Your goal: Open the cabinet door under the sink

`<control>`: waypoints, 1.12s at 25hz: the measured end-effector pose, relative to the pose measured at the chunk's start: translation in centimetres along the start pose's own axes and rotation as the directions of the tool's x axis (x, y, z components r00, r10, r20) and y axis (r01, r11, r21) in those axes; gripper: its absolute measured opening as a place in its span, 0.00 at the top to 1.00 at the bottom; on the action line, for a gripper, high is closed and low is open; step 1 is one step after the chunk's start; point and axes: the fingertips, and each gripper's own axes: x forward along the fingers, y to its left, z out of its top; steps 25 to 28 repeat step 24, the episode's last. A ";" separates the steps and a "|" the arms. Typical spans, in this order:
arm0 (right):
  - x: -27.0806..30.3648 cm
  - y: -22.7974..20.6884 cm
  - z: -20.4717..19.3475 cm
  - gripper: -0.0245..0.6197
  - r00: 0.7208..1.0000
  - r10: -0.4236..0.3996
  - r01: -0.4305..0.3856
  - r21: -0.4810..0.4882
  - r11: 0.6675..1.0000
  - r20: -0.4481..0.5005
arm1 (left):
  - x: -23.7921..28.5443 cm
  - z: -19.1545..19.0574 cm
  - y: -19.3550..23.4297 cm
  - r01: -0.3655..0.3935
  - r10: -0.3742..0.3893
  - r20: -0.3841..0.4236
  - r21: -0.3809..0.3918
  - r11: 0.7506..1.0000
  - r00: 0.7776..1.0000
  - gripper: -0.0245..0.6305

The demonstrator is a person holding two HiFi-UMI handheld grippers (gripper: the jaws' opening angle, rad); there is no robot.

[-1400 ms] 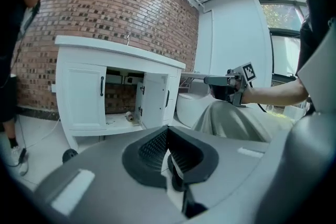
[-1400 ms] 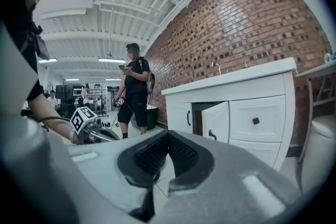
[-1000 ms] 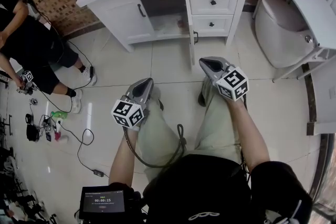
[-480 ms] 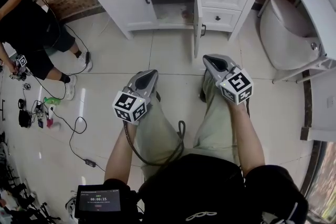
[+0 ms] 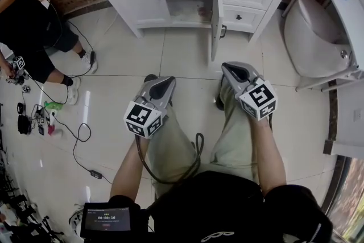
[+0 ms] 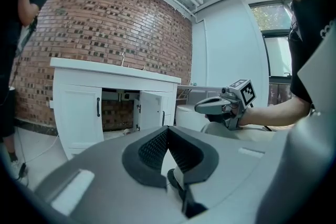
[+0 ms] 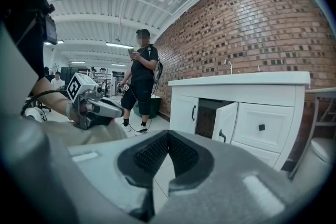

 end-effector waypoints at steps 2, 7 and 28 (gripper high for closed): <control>0.0 0.0 0.0 0.97 1.000 0.000 0.000 0.001 1.000 0.002 | 0.1 -0.1 0.0 -0.002 0.002 -0.007 0.007 1.000 1.000 0.94; -0.3 0.0 0.2 0.97 1.000 0.001 -0.001 0.004 1.000 0.011 | 0.0 0.0 0.1 -0.006 0.006 -0.007 0.008 1.000 1.000 0.94; -0.3 0.2 0.1 0.97 1.000 0.007 -0.007 0.000 1.000 0.009 | 0.0 -0.3 -0.2 -0.004 0.004 -0.009 0.010 1.000 1.000 0.94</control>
